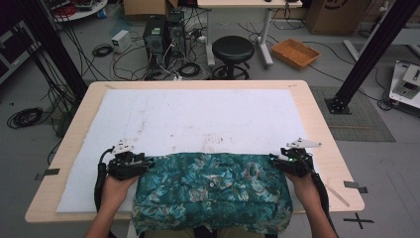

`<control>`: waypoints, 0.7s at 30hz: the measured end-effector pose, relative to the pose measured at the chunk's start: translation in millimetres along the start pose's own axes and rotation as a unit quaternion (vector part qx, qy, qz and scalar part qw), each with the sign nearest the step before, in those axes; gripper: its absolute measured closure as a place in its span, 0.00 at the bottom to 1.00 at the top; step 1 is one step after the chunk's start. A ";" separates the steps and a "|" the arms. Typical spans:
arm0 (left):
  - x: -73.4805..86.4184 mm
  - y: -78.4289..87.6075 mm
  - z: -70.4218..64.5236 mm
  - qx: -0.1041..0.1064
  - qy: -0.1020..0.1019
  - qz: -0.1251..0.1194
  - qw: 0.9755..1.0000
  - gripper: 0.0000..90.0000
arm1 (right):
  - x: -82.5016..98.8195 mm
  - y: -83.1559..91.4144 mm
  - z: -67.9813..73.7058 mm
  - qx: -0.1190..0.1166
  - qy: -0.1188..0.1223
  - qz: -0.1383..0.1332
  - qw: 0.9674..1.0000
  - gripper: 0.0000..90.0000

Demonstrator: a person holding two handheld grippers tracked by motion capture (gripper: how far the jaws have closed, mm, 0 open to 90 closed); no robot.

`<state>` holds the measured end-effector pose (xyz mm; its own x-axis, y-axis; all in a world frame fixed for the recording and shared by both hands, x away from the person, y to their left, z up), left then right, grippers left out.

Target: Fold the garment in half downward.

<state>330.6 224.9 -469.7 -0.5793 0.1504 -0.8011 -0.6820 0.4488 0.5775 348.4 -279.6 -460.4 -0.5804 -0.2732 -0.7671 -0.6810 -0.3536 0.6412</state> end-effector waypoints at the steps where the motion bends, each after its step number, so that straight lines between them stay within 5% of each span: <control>1: 0.4 0.8 1.2 0.000 0.004 -0.002 1.000 0.69 | 1.6 -2.8 -0.4 0.000 -0.002 0.008 1.000 0.60; 6: 0.7 -0.2 0.3 0.000 0.002 0.004 1.000 0.94 | 7.2 -4.6 2.7 -0.033 0.003 0.003 0.999 0.86; 11: 1.2 2.2 3.5 0.014 0.018 0.000 1.000 0.97 | 7.9 -0.7 2.2 -0.038 0.015 -0.003 0.999 0.99; 18: -14.6 9.4 5.1 0.027 0.033 -0.036 0.998 0.98 | -4.2 6.3 -3.3 -0.022 0.026 -0.048 0.998 1.00; 21: -34.9 7.7 9.0 0.028 0.029 -0.048 0.998 0.98 | -15.5 2.8 -8.7 -0.026 0.024 -0.062 0.997 1.00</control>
<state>349.6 231.1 -438.7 -0.5379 0.0535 -0.8413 -0.7111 0.5072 0.4869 359.3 -284.1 -446.9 -0.4697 -0.2668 -0.8415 -0.7213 -0.4336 0.5401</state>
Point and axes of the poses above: each handheld gripper's, and its own axes: y roughly backward along the jaws, x roughly out of its underside, z roughly to its left, the point moved 3 cm from there along -y, roughly forward along the jaws, and after that the axes turned 2 degrees about -z, right-handed, at the moved point
